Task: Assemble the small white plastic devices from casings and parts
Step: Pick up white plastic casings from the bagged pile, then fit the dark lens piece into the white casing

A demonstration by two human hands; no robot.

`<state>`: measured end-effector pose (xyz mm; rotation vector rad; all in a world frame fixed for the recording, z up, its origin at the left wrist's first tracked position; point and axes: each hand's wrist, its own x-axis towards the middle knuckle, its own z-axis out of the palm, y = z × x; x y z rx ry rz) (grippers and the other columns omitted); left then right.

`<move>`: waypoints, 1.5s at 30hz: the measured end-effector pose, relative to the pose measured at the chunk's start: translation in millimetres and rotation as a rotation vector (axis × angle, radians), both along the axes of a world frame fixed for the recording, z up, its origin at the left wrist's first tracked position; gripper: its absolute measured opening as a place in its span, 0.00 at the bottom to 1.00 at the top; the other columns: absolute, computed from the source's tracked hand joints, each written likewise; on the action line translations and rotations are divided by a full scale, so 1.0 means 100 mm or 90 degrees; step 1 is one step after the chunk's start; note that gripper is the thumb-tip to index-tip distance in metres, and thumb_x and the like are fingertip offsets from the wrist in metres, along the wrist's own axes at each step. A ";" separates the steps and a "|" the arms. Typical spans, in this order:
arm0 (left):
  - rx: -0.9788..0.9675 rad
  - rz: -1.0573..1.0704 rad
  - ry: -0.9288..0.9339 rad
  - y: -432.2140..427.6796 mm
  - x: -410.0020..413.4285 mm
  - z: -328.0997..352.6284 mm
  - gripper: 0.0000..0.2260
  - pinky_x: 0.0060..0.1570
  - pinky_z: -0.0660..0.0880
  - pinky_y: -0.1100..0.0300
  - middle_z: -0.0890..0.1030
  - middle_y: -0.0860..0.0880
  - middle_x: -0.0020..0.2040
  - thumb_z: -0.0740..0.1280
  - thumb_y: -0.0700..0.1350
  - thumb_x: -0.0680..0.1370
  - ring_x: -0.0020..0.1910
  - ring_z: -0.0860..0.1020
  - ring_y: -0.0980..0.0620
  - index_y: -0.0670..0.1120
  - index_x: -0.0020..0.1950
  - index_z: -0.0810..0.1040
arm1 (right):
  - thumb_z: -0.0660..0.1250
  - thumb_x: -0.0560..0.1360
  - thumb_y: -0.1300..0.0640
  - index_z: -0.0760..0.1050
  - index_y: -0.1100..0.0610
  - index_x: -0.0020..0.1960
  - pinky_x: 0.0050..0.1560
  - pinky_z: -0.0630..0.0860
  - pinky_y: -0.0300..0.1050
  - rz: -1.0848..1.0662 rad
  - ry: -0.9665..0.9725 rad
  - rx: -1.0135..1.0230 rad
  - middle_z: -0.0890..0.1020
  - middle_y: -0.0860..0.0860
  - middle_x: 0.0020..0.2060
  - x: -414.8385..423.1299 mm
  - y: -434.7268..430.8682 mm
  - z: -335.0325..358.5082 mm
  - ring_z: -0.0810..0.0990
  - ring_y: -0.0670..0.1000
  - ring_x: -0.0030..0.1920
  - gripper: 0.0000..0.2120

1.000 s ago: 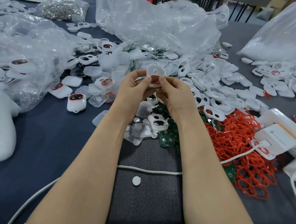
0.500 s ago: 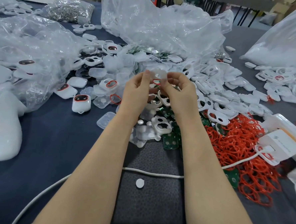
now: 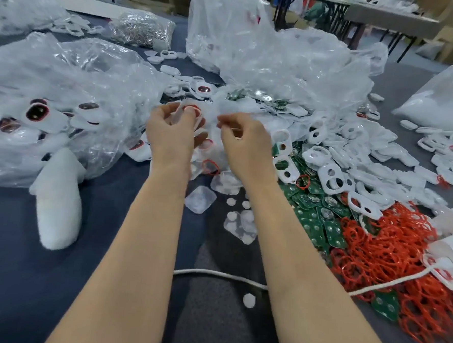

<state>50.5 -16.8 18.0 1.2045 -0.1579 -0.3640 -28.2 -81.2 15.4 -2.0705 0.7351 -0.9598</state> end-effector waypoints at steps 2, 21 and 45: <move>-0.008 0.054 0.003 0.15 0.19 0.05 0.06 0.33 0.77 0.65 0.80 0.45 0.49 0.67 0.38 0.78 0.36 0.81 0.55 0.42 0.54 0.75 | 0.62 0.76 0.64 0.80 0.59 0.56 0.54 0.74 0.44 0.040 0.084 -0.044 0.84 0.55 0.50 0.31 0.13 0.01 0.81 0.55 0.51 0.12; -0.054 0.000 0.099 0.43 0.55 0.10 0.08 0.26 0.74 0.66 0.81 0.49 0.31 0.56 0.41 0.82 0.24 0.78 0.57 0.46 0.44 0.71 | 0.67 0.74 0.60 0.81 0.56 0.52 0.57 0.75 0.51 -0.007 0.125 0.077 0.83 0.51 0.48 1.03 0.17 -0.11 0.79 0.52 0.52 0.07; 0.071 -0.376 0.129 -0.55 -0.78 -0.20 0.10 0.29 0.78 0.62 0.83 0.41 0.47 0.57 0.45 0.83 0.32 0.83 0.51 0.43 0.57 0.75 | 0.67 0.76 0.65 0.77 0.50 0.47 0.44 0.78 0.38 -0.139 -0.283 0.336 0.82 0.52 0.43 -0.96 -0.53 -0.18 0.82 0.47 0.41 0.09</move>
